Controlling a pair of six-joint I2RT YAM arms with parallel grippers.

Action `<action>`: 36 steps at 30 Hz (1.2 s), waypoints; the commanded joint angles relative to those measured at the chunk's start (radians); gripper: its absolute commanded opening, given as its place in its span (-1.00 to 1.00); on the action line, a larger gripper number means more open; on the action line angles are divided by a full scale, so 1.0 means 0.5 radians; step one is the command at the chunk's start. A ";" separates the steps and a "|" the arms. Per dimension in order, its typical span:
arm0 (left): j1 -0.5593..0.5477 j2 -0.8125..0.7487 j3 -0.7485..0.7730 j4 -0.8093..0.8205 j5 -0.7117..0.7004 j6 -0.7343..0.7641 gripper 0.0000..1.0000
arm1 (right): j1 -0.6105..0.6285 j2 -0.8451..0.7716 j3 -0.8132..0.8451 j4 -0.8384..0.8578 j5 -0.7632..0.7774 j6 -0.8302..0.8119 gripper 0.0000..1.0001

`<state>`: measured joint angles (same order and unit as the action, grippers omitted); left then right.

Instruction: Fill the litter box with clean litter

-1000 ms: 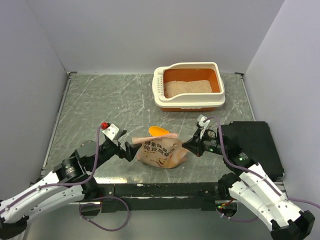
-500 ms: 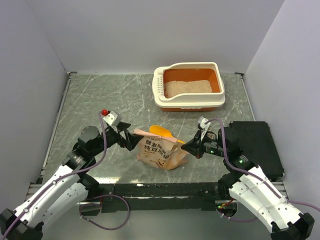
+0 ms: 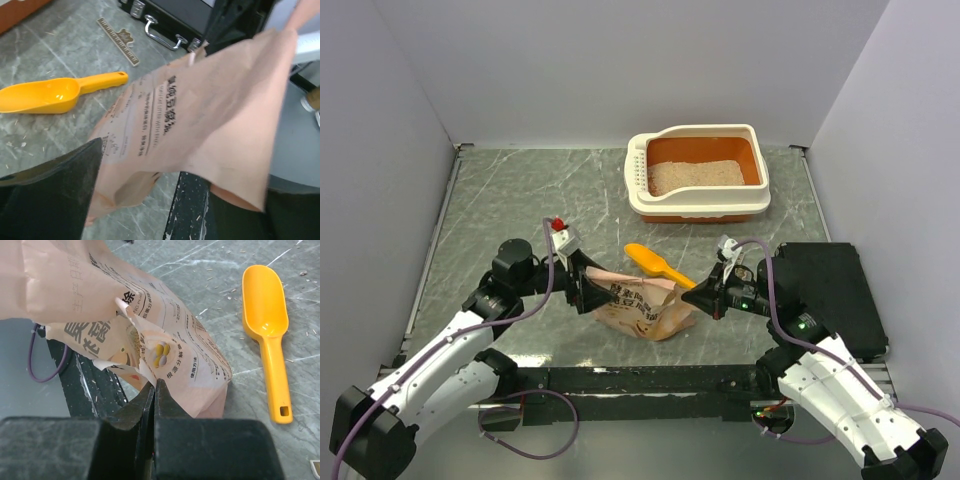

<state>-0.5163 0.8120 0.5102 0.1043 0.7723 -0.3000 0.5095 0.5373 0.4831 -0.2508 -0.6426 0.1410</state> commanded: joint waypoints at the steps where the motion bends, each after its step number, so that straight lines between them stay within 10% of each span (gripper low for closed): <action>1: 0.011 0.014 0.041 0.052 0.232 0.069 0.56 | 0.000 -0.038 -0.006 0.115 -0.010 0.062 -1.00; 5: 0.032 0.097 0.050 0.086 0.308 0.060 -0.10 | 0.003 -0.032 -0.018 0.124 0.003 0.098 -1.00; 7: 0.032 0.173 0.114 -0.063 0.232 0.112 -0.98 | -0.006 -0.035 -0.021 0.106 0.052 0.162 -1.00; 18: 0.057 -0.411 0.191 -0.598 -0.786 0.106 -0.98 | -0.095 -0.071 0.000 -0.142 -0.034 0.234 -1.00; 36: 0.109 -0.326 0.283 -0.788 -0.557 0.180 -0.98 | -0.095 0.192 0.009 -0.118 -0.485 0.442 -1.00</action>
<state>-0.4873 0.6598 0.5819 -0.2607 0.5285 -0.2485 0.4664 0.5892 0.4450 -0.2604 -0.8085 0.2737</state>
